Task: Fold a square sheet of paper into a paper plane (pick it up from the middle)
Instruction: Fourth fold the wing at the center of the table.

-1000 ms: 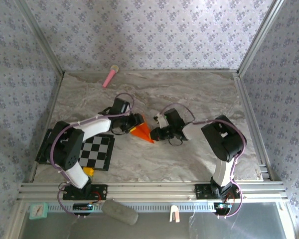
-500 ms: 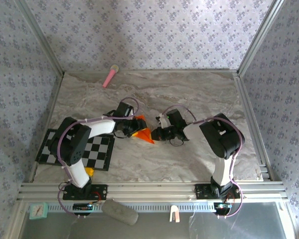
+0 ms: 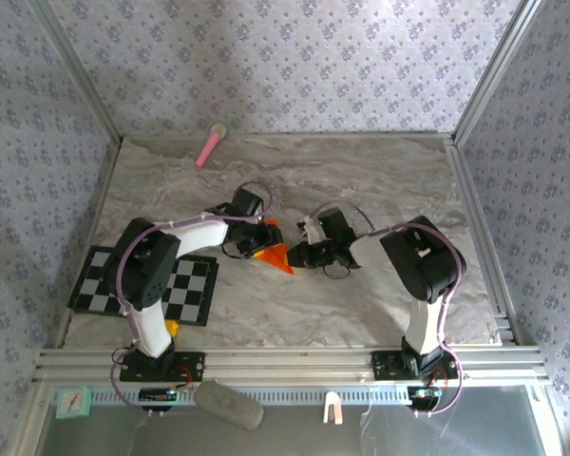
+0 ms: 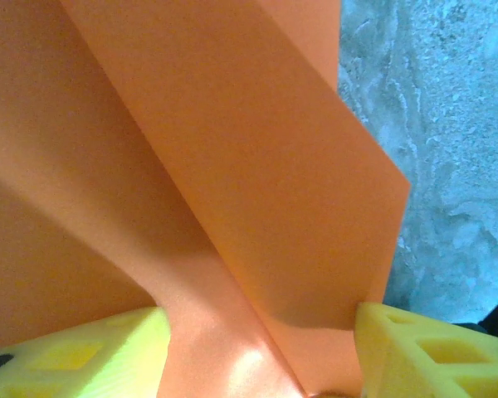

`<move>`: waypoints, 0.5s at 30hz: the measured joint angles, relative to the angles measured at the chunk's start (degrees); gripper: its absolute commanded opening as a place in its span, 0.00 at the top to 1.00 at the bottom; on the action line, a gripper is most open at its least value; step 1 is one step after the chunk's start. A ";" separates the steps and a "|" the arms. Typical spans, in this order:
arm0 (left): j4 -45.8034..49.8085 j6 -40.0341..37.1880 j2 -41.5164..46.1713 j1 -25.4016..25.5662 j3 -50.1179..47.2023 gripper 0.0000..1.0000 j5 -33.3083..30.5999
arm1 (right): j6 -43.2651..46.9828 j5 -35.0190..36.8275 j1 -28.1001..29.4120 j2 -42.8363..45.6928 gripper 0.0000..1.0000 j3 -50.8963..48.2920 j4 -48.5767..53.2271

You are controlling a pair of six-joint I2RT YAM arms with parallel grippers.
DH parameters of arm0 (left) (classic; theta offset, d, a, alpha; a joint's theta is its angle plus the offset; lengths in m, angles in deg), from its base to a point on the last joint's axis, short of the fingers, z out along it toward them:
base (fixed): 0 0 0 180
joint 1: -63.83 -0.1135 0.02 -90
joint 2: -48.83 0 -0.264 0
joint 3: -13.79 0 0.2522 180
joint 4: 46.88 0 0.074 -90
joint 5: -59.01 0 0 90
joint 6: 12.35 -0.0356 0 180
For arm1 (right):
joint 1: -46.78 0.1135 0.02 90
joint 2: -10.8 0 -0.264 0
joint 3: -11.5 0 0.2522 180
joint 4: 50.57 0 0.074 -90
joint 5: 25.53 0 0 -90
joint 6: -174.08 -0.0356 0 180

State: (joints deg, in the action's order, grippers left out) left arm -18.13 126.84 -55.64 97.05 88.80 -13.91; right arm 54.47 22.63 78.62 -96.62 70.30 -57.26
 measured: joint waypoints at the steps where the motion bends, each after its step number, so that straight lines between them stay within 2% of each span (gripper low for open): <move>1: 0.79 -0.13 -0.28 0.22 0.59 0.38 -0.35 | 0.00 0.00 0.00 0.00 0.87 0.02 0.00; 6: 3.37 -0.15 -1.14 0.92 2.47 0.37 -1.77 | 0.00 0.00 0.00 0.00 0.87 0.11 0.13; 15: 4.94 -0.37 -1.66 1.27 3.78 0.36 -2.38 | -0.24 0.70 0.00 -0.11 0.95 0.66 1.62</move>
State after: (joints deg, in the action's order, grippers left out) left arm -13.19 126.47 -57.30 98.31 92.58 -16.29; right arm 54.23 23.33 78.62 -96.73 70.95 -55.64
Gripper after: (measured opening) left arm 0.642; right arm 0.060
